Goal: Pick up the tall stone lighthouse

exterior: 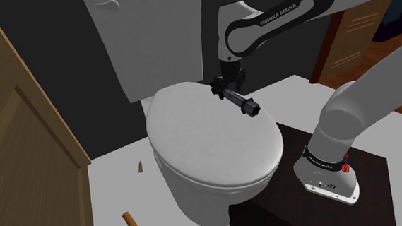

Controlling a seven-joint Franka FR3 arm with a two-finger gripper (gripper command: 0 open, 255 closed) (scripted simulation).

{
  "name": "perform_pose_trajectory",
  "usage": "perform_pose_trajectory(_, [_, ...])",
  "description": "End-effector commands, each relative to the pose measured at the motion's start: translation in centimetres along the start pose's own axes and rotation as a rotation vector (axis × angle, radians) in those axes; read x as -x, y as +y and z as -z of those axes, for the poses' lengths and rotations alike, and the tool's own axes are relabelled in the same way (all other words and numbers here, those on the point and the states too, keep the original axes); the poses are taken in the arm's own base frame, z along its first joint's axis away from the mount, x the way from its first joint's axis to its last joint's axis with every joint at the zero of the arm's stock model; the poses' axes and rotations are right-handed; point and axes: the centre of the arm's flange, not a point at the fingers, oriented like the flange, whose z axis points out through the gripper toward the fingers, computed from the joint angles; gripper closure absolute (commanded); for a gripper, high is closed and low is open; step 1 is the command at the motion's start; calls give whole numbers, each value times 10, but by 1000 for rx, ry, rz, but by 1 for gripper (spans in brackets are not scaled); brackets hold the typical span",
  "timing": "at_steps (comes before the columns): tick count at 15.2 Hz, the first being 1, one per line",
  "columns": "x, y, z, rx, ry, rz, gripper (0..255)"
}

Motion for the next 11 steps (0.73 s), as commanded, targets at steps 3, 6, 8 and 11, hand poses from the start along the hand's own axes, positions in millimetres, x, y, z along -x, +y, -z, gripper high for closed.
perform_pose_trajectory(3, [0, 0, -2, 0, 0, 0, 255])
perform_pose_trajectory(6, [0, 0, -2, 0, 0, 0, 255])
perform_pose_trajectory(8, [0, 0, -2, 0, 0, 0, 255])
perform_pose_trajectory(11, [0, 0, 4, 0, 0, 0, 255])
